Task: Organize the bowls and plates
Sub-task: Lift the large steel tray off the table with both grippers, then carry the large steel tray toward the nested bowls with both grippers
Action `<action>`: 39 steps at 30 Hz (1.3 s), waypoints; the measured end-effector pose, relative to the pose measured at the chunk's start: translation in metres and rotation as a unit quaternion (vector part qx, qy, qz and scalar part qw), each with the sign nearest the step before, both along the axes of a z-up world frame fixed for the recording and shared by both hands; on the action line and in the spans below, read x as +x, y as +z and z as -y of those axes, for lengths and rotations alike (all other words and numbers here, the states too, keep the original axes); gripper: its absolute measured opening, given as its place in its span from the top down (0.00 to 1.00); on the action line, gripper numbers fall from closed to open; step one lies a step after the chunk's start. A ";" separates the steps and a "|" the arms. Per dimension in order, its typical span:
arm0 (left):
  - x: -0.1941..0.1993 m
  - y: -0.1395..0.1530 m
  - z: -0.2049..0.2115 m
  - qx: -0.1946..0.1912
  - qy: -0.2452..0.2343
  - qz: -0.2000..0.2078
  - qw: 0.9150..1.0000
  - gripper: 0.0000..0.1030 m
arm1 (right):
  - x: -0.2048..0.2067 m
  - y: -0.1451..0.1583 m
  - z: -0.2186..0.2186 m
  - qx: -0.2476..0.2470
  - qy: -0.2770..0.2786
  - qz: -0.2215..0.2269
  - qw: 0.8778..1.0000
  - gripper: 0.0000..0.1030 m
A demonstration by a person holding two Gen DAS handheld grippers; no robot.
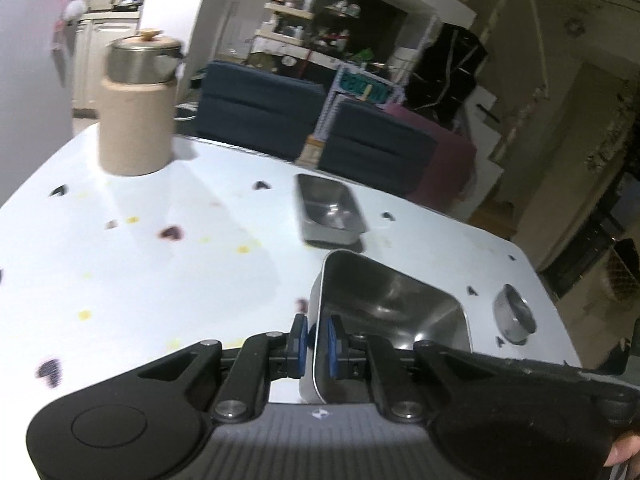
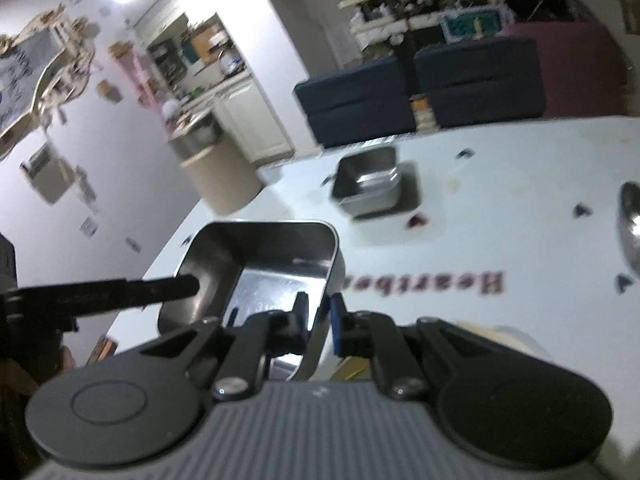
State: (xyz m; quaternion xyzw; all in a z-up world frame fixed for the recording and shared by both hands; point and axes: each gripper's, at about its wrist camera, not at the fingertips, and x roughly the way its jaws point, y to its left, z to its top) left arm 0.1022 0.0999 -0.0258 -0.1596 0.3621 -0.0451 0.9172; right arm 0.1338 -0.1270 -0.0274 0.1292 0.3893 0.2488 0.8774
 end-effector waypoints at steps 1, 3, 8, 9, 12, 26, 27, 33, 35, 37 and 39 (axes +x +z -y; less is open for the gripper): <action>-0.004 -0.002 -0.007 0.002 0.007 -0.003 1.000 0.89 | 0.000 -0.003 -0.008 -0.001 0.006 -0.008 1.000 0.87; -0.008 -0.006 -0.015 0.006 0.019 -0.008 1.000 0.89 | 0.004 -0.008 -0.023 -0.005 0.016 -0.020 1.000 0.87; -0.011 -0.027 -0.037 0.013 0.051 -0.037 0.998 0.89 | 0.006 -0.024 -0.058 -0.030 0.041 -0.039 0.998 0.87; -0.012 -0.031 -0.042 0.015 0.056 -0.044 0.997 0.89 | 0.005 -0.027 -0.064 -0.034 0.045 -0.043 0.997 0.87; -0.010 -0.039 -0.051 0.019 0.067 -0.059 0.996 0.89 | 0.008 -0.035 -0.083 -0.046 0.057 -0.054 0.996 0.87; 0.004 -0.064 -0.059 0.046 0.077 -0.108 0.990 0.89 | 0.017 -0.060 -0.119 -0.087 0.073 -0.079 0.990 0.87; 0.005 -0.066 -0.059 0.047 0.077 -0.110 0.990 0.89 | 0.018 -0.062 -0.119 -0.088 0.072 -0.080 0.990 0.87; 0.008 -0.071 -0.062 0.048 0.080 -0.121 0.988 0.87 | 0.019 -0.065 -0.125 -0.099 0.074 -0.083 0.989 0.87; 0.009 -0.072 -0.063 0.049 0.082 -0.122 0.988 0.87 | 0.018 -0.065 -0.126 -0.100 0.077 -0.084 0.988 0.87; 0.009 -0.072 -0.064 0.048 0.083 -0.124 0.988 0.87 | 0.018 -0.066 -0.129 -0.102 0.079 -0.084 0.988 0.86; 0.010 -0.074 -0.064 0.051 0.084 -0.128 0.987 0.85 | 0.018 -0.066 -0.130 -0.103 0.081 -0.084 0.988 0.86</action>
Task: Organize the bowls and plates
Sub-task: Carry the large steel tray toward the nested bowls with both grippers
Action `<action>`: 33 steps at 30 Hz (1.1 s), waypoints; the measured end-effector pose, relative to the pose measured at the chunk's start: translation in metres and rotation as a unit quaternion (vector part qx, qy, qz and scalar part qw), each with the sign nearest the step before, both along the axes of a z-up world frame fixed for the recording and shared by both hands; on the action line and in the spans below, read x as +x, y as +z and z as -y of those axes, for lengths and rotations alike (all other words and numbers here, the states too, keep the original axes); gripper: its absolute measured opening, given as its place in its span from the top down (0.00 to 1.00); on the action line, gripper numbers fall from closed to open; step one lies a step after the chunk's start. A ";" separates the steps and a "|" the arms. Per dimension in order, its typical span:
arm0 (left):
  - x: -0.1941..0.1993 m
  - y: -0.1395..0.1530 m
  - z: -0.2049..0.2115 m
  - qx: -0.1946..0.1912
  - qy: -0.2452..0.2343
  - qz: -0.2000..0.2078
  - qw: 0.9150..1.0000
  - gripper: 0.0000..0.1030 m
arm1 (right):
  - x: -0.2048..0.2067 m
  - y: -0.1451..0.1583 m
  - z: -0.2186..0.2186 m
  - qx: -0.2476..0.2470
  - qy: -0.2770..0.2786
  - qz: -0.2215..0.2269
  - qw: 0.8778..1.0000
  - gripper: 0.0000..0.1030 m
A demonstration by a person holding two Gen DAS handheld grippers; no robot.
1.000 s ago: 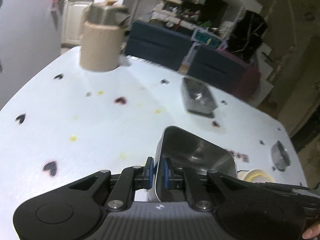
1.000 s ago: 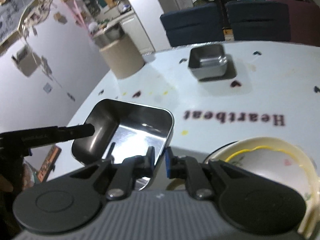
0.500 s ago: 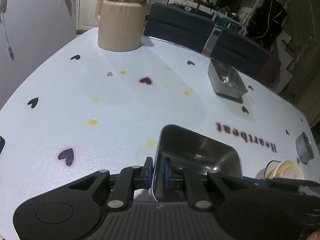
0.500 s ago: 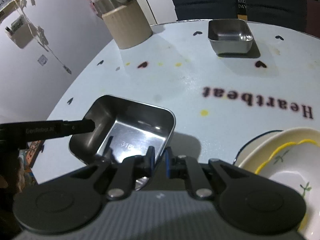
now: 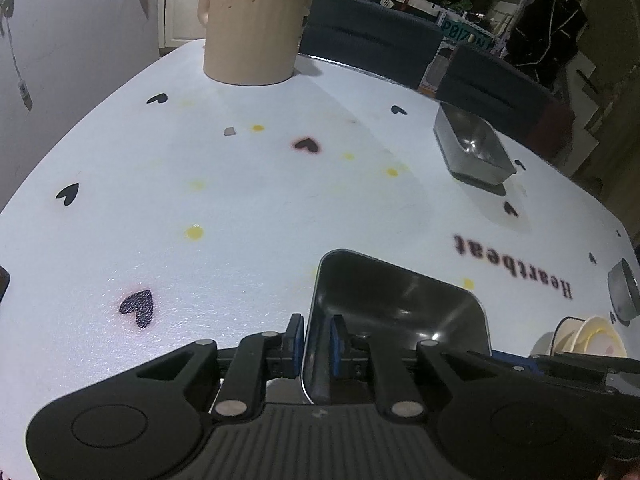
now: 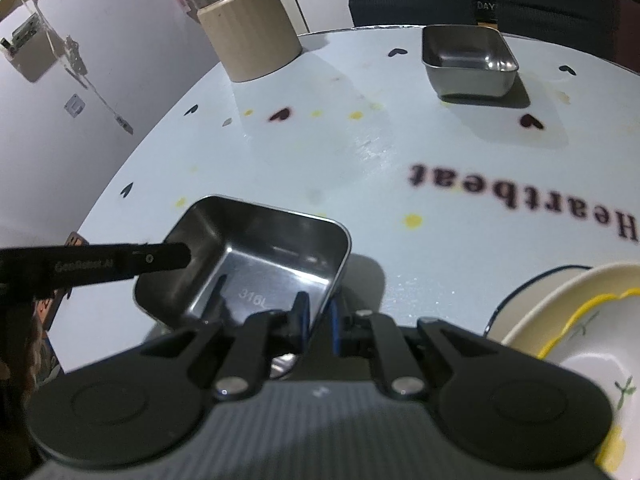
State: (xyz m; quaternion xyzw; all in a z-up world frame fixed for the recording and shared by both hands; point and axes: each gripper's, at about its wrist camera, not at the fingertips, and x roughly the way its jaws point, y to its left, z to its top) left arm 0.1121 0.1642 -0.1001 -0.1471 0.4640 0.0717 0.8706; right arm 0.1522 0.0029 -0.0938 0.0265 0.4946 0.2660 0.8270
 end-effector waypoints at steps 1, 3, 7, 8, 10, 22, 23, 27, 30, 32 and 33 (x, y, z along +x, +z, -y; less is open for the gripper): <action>0.000 -0.001 0.000 0.001 0.000 -0.002 1.000 0.85 | 0.000 0.000 0.000 0.000 0.001 -0.001 1.000 0.86; 0.001 -0.003 0.000 0.004 -0.001 -0.007 1.000 0.83 | 0.000 0.000 -0.001 0.002 0.004 -0.002 1.000 0.86; 0.002 -0.006 -0.002 0.008 0.000 -0.010 1.000 0.83 | -0.001 0.000 -0.003 0.001 0.010 -0.002 1.000 0.86; 0.002 -0.006 -0.002 0.008 0.000 -0.010 1.000 0.83 | -0.001 0.000 -0.003 0.000 0.011 -0.003 1.000 0.86; 0.002 -0.006 -0.003 0.009 0.001 -0.011 1.000 0.83 | -0.001 -0.001 -0.004 0.000 0.013 -0.003 1.000 0.85; 0.003 -0.009 -0.002 0.013 -0.003 -0.019 1.000 0.81 | 0.000 -0.002 -0.005 0.004 0.017 -0.001 1.000 0.84; 0.003 -0.009 -0.002 0.014 -0.004 -0.020 1.000 0.81 | 0.000 -0.002 -0.005 0.004 0.018 0.000 1.000 0.84; 0.003 -0.010 -0.003 0.008 -0.004 -0.023 1.000 0.81 | 0.000 -0.003 -0.004 0.007 0.021 0.001 1.000 0.83; 0.002 -0.008 -0.002 0.005 -0.010 -0.021 1.000 0.76 | 0.000 -0.002 -0.003 0.005 0.018 0.001 1.000 0.82; 0.001 -0.005 -0.001 0.008 -0.013 -0.018 1.000 0.73 | 0.000 -0.001 -0.003 0.005 0.015 0.003 1.000 0.75; -0.001 -0.003 -0.001 0.007 -0.014 -0.016 1.000 0.71 | -0.001 0.000 -0.003 0.004 0.012 0.004 1.000 0.67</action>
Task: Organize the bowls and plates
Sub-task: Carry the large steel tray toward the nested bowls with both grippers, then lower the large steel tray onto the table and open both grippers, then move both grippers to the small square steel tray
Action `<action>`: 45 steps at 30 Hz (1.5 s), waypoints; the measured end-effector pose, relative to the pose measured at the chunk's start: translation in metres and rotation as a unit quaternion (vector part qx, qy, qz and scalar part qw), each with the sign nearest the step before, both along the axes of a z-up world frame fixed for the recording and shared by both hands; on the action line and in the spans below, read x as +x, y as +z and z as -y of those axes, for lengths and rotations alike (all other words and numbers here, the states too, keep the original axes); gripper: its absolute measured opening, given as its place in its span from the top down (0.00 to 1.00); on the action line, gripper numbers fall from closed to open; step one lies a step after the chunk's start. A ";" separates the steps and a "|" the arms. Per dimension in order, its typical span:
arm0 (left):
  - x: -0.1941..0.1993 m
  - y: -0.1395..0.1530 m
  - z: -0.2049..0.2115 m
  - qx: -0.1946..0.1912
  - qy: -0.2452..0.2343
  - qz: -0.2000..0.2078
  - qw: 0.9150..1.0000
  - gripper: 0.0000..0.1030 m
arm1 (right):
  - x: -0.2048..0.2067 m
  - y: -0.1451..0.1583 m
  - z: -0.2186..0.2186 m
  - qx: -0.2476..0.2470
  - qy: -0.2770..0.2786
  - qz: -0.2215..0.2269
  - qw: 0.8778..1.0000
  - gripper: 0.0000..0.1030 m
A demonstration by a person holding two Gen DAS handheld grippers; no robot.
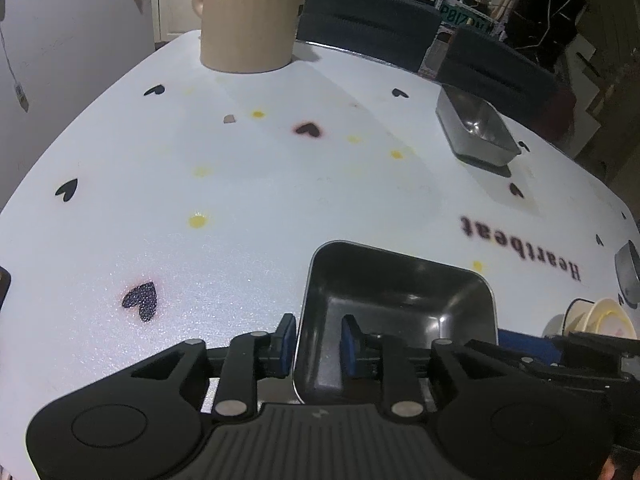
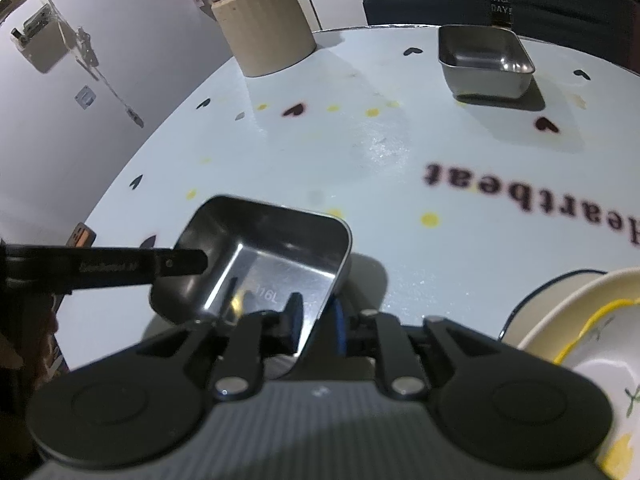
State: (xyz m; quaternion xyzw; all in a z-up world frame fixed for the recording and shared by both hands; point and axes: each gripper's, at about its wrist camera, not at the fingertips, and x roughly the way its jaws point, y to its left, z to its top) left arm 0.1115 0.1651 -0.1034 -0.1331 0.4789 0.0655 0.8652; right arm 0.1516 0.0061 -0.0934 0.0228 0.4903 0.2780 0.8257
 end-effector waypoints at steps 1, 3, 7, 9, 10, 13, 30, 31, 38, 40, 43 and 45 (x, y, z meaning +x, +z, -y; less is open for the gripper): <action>-0.001 0.001 0.000 0.000 0.000 0.001 1.000 0.67 | -0.001 0.002 0.000 0.000 -0.002 0.003 1.000 0.59; -0.004 0.003 0.001 0.003 0.000 0.002 1.000 0.62 | -0.002 0.004 0.001 0.006 -0.008 0.010 1.000 0.55; -0.010 0.008 0.001 0.011 0.001 0.002 1.000 0.52 | -0.007 0.009 0.001 0.005 -0.006 0.015 1.000 0.52; -0.013 0.012 0.002 0.014 0.001 0.006 1.000 0.42 | -0.009 0.011 0.002 0.003 -0.005 0.018 1.000 0.48; -0.015 0.014 0.003 0.015 0.000 0.008 1.000 0.40 | -0.011 0.013 0.003 0.003 -0.006 0.021 1.000 0.44; -0.020 0.020 0.006 0.018 -0.004 0.017 1.000 0.29 | -0.014 0.018 0.007 0.003 -0.003 0.030 1.000 0.33; -0.017 0.067 0.065 0.007 -0.029 0.093 0.995 0.00 | -0.029 0.057 0.079 0.003 -0.052 0.125 0.991 0.00; -0.012 0.069 0.073 0.000 -0.034 0.097 0.995 0.00 | -0.029 0.059 0.087 0.002 -0.061 0.132 0.989 0.00; 0.024 0.076 0.122 -0.022 -0.064 0.114 0.991 0.00 | -0.017 0.072 0.139 0.008 -0.124 0.147 0.981 0.00; 0.038 0.075 0.134 -0.024 -0.067 0.117 0.991 0.00 | -0.009 0.074 0.150 0.007 -0.137 0.146 0.980 0.00; 0.060 0.071 0.148 -0.023 -0.059 0.119 0.991 0.00 | 0.007 0.077 0.165 0.003 -0.155 0.146 0.977 0.00; 0.073 0.067 0.152 -0.024 -0.050 0.118 0.991 0.00 | 0.019 0.076 0.175 0.000 -0.165 0.146 0.976 0.00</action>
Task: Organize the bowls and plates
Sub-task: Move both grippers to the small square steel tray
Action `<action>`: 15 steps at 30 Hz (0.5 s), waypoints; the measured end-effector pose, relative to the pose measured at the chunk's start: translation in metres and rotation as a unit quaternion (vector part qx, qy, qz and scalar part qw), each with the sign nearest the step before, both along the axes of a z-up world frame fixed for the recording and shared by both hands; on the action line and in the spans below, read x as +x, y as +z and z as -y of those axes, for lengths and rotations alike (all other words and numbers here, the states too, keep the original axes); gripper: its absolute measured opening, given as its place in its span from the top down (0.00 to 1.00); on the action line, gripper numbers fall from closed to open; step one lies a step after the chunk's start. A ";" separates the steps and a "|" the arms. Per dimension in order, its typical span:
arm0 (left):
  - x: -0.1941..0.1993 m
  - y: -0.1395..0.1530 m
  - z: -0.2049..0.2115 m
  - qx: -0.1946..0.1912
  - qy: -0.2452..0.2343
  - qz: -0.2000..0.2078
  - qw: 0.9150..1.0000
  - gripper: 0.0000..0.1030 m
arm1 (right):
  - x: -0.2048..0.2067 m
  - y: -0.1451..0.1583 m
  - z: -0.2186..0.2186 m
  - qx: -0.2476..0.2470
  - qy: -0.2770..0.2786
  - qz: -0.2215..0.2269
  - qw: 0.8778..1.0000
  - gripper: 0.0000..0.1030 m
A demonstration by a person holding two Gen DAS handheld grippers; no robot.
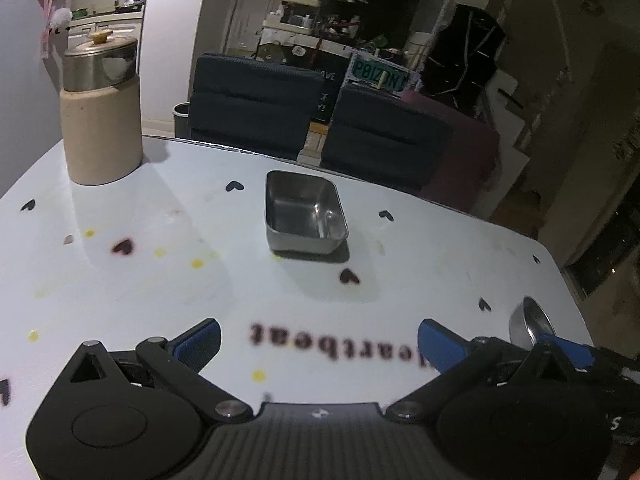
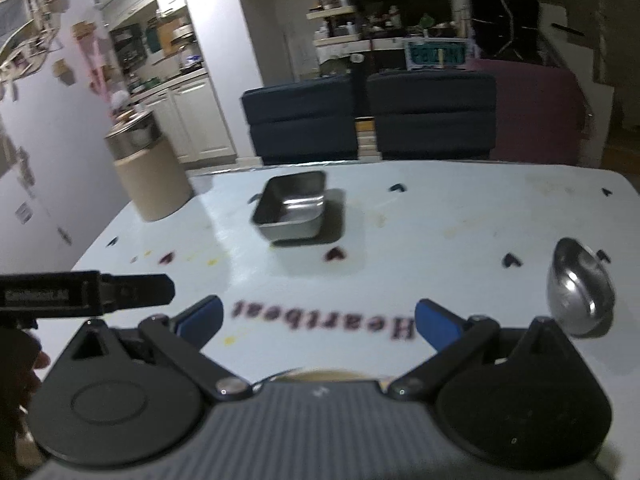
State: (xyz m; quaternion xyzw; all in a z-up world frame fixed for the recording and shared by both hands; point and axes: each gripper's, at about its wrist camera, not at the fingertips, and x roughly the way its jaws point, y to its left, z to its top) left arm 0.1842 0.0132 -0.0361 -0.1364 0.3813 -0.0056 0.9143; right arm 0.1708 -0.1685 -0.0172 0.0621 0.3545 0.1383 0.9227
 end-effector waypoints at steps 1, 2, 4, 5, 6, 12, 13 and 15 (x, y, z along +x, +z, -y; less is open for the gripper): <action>0.007 -0.003 0.001 -0.002 0.007 -0.002 1.000 0.00 | 0.006 -0.001 0.003 0.001 -0.005 0.000 1.000 0.00; 0.014 -0.005 0.001 -0.007 0.015 -0.002 1.000 0.00 | 0.013 -0.001 0.007 0.004 -0.009 -0.001 1.000 0.00; 0.027 -0.011 -0.003 -0.018 0.036 -0.001 0.999 0.00 | 0.029 -0.004 0.014 0.010 -0.022 -0.006 1.000 0.00; 0.031 -0.013 -0.007 -0.024 0.048 0.000 0.999 0.00 | 0.040 -0.008 0.016 0.015 -0.026 -0.014 0.999 0.00; 0.037 -0.015 -0.012 -0.033 0.063 0.003 0.997 0.00 | 0.050 -0.011 0.017 0.020 -0.036 -0.020 0.999 0.00; 0.057 -0.017 -0.041 -0.080 0.123 0.024 0.989 0.00 | 0.105 -0.032 0.018 0.077 -0.093 -0.069 0.990 0.00; 0.060 -0.017 -0.045 -0.082 0.131 0.027 0.988 0.00 | 0.114 -0.036 0.015 0.088 -0.100 -0.079 0.988 0.00; 0.065 -0.017 -0.053 -0.091 0.141 0.028 0.985 0.00 | 0.133 -0.046 0.003 0.103 -0.106 -0.102 0.984 0.00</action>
